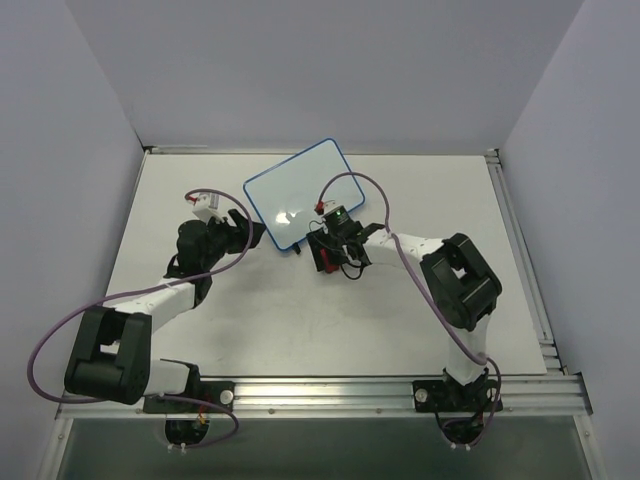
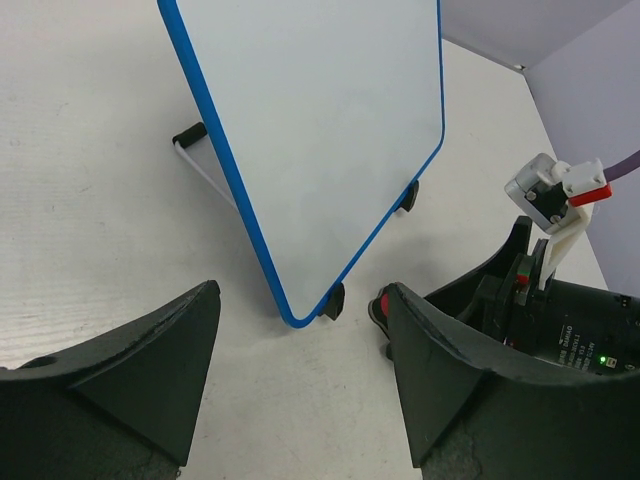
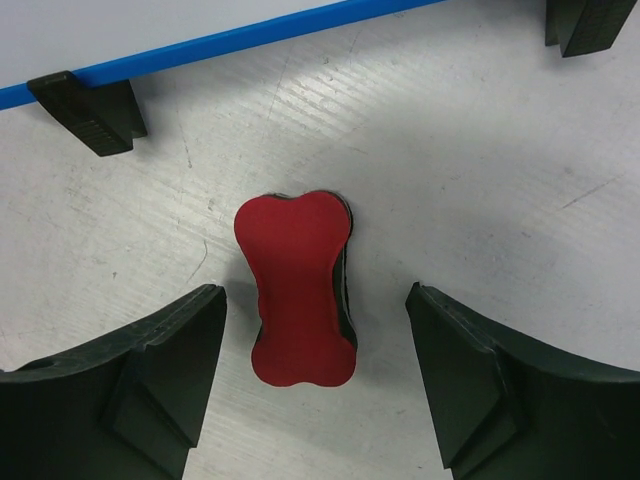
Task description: Erase the whiteboard
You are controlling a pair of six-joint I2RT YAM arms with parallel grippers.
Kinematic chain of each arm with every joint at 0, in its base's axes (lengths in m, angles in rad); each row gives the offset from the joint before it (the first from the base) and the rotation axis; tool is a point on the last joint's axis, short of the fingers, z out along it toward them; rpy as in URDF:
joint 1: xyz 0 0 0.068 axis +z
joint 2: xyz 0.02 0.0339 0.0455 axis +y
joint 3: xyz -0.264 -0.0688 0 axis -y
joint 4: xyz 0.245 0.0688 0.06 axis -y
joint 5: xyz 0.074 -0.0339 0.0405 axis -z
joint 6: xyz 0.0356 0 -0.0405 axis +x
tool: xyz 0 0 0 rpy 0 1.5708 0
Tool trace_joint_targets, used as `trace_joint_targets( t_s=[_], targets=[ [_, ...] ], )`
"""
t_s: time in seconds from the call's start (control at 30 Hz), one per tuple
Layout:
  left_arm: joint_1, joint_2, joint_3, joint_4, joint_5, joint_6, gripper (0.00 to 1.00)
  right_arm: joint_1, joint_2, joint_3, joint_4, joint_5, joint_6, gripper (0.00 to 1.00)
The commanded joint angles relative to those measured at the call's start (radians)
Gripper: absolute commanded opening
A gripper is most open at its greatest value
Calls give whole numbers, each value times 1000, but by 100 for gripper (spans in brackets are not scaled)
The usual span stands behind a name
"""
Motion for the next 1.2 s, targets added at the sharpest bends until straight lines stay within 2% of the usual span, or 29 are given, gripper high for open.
trace_joint_targets(
  t_s=[0.0, 0.2, 0.3, 0.33, 0.53, 0.67, 0.77, 0.87, 0.97, 1.03, 1.13, 1.17],
  targets=[
    [-1, -18, -2, 42, 11, 25, 75, 6, -79, -32, 39, -6, -7, 75],
    [2, -31, -18, 55, 13, -1, 76, 8, -158, -98, 101, 11, 34, 81],
    [13, -25, -45, 112, 55, -73, 76, 6, -286, -228, 213, 52, 83, 88],
    [16, -21, -48, 133, 86, -93, 76, 5, -324, -317, 248, 56, 92, 90],
    [19, -18, -87, 272, 161, -265, 76, -2, -562, -550, 433, 42, 196, 93],
    [20, -8, -159, 438, 187, -398, 77, -9, -729, -724, 491, 150, 285, 99],
    [19, 37, -235, 606, 207, -461, 77, -22, -781, -782, 481, 244, 342, 100],
    [19, 96, -313, 779, 209, -510, 79, -41, -792, -807, 459, 266, 396, 100],
    [19, 205, -370, 981, 212, -574, 81, -51, -811, -859, 488, 261, 466, 100],
    [11, 239, -365, 996, 241, -598, 81, -63, -837, -914, 528, 215, 477, 100],
    [-20, 195, -396, 996, 234, -560, 82, -71, -955, -1049, 689, 100, 494, 100],
    [-59, 105, -406, 996, 229, -512, 82, -72, -1048, -1084, 794, 76, 509, 100]
  ],
)
